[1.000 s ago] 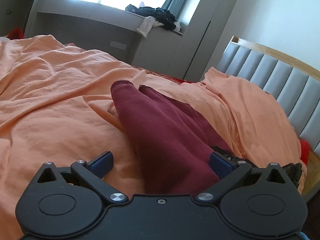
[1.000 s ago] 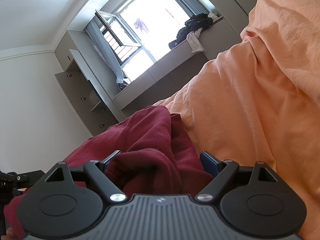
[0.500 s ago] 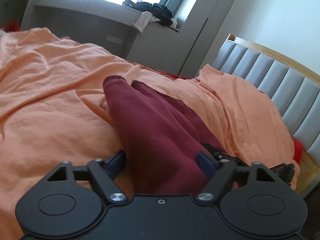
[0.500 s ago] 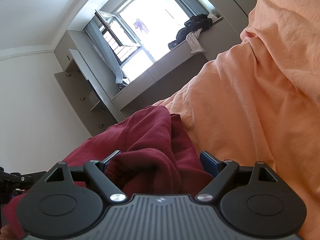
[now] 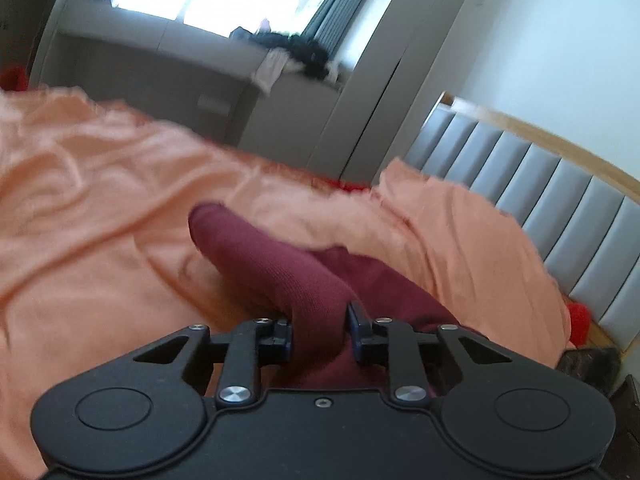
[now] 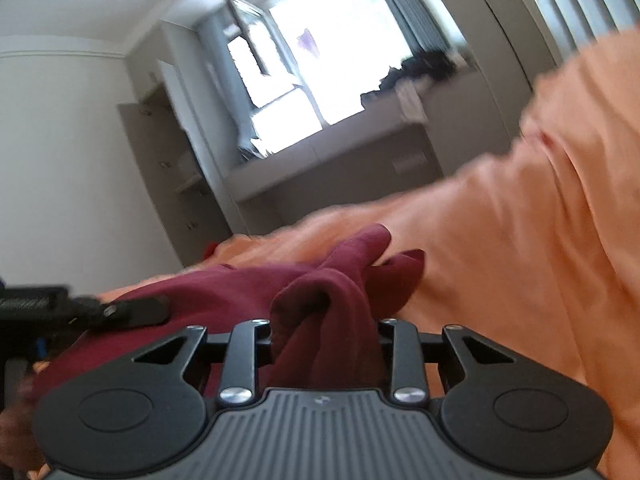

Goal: Fold small clothes

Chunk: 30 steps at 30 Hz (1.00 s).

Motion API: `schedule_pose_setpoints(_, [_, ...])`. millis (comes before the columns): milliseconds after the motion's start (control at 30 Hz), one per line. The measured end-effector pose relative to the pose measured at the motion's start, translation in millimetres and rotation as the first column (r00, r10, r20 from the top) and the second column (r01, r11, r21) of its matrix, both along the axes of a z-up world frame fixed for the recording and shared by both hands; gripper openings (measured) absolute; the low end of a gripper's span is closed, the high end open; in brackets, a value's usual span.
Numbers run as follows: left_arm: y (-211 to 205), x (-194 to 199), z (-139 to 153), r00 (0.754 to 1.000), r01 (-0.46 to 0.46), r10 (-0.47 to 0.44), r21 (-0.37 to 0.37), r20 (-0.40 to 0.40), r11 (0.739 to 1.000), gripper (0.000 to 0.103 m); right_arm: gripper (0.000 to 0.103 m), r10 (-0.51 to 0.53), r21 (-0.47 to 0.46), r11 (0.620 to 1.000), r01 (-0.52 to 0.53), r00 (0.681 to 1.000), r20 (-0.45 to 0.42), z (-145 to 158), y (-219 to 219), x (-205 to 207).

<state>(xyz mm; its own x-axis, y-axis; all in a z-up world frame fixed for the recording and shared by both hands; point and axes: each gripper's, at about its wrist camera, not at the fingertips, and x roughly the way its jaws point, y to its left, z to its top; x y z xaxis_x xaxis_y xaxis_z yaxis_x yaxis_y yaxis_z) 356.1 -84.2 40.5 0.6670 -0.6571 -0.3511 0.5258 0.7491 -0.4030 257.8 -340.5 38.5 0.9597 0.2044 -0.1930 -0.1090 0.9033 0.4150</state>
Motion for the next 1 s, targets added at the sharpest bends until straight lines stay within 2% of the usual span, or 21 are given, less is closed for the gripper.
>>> schedule_pose_setpoints(133, [16, -4, 21, 0.994, -0.036, 0.035, 0.011, 0.101, 0.999, 0.027, 0.032, 0.005, -0.077, 0.997, 0.003, 0.994, 0.107, 22, 29, 5])
schedule_pose_setpoints(267, [43, -2, 26, 0.987, -0.094, 0.096, -0.020, 0.125, 0.995, 0.028, 0.032, 0.036, -0.075, 0.997, -0.026, 0.990, 0.140, 32, 50, 26])
schedule_pose_setpoints(400, [67, 9, 21, 0.980, -0.177, 0.179, -0.029, 0.087, 0.984, 0.028, 0.032, 0.084, -0.119, 0.991, -0.068, 0.987, 0.134, 33, 75, 54])
schedule_pose_setpoints(467, [76, 17, 14, 0.973, -0.224, 0.225, -0.018, 0.045, 0.974, 0.029, 0.032, 0.109, -0.140, 0.986, -0.095, 0.989, 0.097, 30, 86, 71])
schedule_pose_setpoints(633, [79, 34, -5, 0.958, -0.276, 0.281, 0.072, -0.060, 0.958, 0.032, 0.033, 0.077, -0.098, 0.992, -0.080, 0.996, -0.034, 8, 89, 102])
schedule_pose_setpoints(667, [79, 35, -7, 0.956, -0.279, 0.285, 0.078, -0.068, 0.957, 0.034, 0.036, 0.071, -0.082, 0.994, -0.075, 0.996, -0.046, 4, 86, 102])
schedule_pose_setpoints(767, [82, 31, -11, 0.946, -0.311, 0.319, 0.112, -0.062, 0.944, 0.054, 0.054, 0.081, -0.024, 0.996, -0.083, 0.994, -0.079, -6, 75, 105])
schedule_pose_setpoints(833, [85, 30, -13, 0.941, -0.324, 0.333, 0.127, -0.056, 0.937, 0.067, 0.058, 0.087, 0.013, 0.996, -0.086, 0.993, -0.086, -13, 68, 106])
schedule_pose_setpoints(1000, [101, 30, -20, 0.923, -0.351, 0.359, 0.083, -0.138, 0.933, 0.079, 0.066, 0.090, 0.046, 0.995, -0.086, 0.993, -0.073, -25, 54, 102])
